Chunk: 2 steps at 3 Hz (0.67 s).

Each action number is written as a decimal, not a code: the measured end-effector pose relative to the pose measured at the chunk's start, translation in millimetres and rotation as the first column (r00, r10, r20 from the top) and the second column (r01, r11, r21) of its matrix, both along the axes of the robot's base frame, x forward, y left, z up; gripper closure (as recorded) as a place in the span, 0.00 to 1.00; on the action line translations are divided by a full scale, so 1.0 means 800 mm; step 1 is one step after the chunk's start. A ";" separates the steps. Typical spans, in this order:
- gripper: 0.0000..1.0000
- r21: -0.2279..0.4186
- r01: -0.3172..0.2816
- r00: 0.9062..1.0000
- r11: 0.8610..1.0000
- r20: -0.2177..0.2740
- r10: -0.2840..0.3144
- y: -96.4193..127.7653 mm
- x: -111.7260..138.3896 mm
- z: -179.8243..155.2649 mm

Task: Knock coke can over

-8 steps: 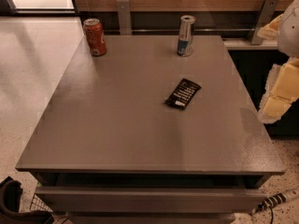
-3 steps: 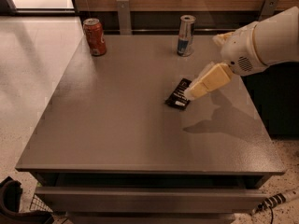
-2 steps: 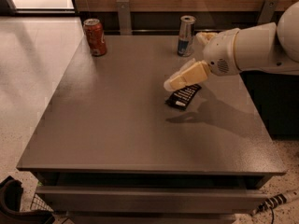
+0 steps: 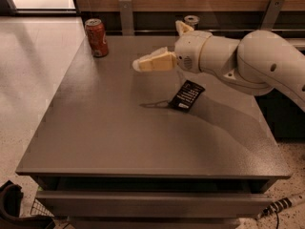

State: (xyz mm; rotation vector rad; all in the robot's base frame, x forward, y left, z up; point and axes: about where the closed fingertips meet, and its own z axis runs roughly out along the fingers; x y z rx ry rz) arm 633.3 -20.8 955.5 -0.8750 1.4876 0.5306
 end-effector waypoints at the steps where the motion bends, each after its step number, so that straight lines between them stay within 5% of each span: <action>1: 0.00 0.035 0.077 0.996 0.996 0.038 -0.078 -0.002 0.022 0.016; 2: 0.00 0.033 0.071 0.997 0.997 0.036 -0.072 0.000 0.021 0.015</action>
Offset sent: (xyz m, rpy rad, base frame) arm 0.0182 -0.0010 0.0129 0.0358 -0.0401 -0.0781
